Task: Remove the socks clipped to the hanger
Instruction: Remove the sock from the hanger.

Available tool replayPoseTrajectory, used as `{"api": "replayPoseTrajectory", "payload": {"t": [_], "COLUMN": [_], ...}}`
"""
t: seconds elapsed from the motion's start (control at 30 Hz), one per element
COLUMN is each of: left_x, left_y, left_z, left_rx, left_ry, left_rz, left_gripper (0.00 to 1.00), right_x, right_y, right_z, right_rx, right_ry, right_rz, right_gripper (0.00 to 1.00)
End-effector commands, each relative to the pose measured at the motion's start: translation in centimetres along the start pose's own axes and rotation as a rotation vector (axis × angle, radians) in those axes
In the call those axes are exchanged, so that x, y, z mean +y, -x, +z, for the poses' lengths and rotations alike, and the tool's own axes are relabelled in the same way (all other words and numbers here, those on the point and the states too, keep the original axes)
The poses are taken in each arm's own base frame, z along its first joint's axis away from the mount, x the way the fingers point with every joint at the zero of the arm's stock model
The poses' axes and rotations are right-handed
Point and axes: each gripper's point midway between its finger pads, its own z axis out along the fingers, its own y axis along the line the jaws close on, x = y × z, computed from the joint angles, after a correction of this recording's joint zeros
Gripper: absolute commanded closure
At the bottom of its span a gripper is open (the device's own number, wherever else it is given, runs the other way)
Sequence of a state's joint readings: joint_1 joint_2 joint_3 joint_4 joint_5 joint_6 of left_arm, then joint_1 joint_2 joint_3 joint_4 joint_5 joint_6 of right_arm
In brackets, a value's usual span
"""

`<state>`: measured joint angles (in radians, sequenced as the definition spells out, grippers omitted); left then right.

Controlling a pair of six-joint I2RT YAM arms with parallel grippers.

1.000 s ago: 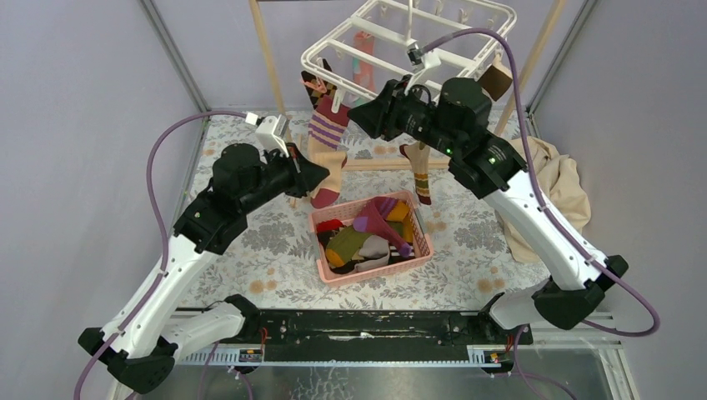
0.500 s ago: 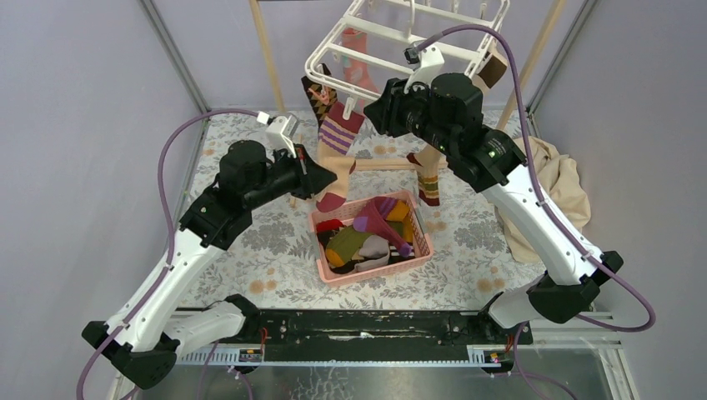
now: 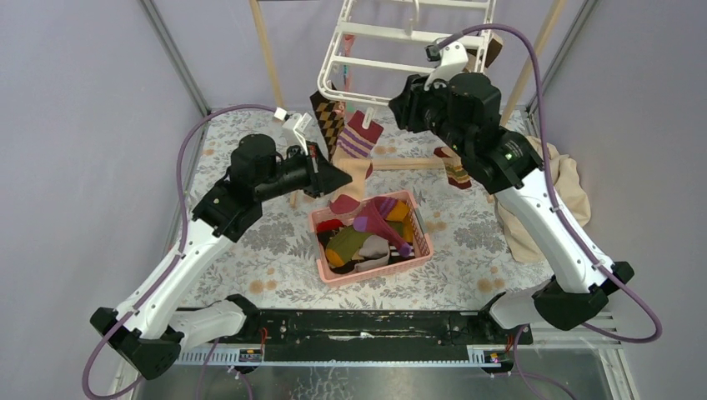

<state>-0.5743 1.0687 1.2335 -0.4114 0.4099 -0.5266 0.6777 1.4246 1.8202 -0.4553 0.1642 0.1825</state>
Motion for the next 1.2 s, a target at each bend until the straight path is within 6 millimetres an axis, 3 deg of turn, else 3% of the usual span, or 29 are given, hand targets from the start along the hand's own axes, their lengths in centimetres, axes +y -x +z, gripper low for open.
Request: {"api": "replayPoseTrajectory", "payload": {"t": [0.0,0.37,0.7,0.93,1.17], "left_x": [-3.3,-6.7,-8.1,-7.8,-7.3], "left_y": [2.0,1.3,0.9,1.1,3.0], "left_z": [0.7,3.7,5.8,6.2,6.4], "left_rx": [-0.049,0.001,0.023,0.016,0.006], "left_ry": [-0.123,-0.201,-0.249,-0.239,-0.219], "left_rz": [0.030,0.055,0.063,0.078,0.108], "left_gripper": [0.96,0.96,0.96,0.95,0.95], "right_x": [-2.7,-8.3,-12.5,-11.7,-10.7], "right_y": [1.7,2.0,3.4,4.4,4.8], "right_z": [-1.6,-2.6,-2.1,-2.4,-3.3], "right_rx": [-0.058,-0.080,-0.108,-0.130,-0.147], "right_ry": [-0.068,-0.165,-0.220,-0.160,-0.120], "right_rz": [-0.012,0.033,0.084,0.084,0.082], "right_gripper": [0.57,0.55,0.54,0.52,0.49]}}
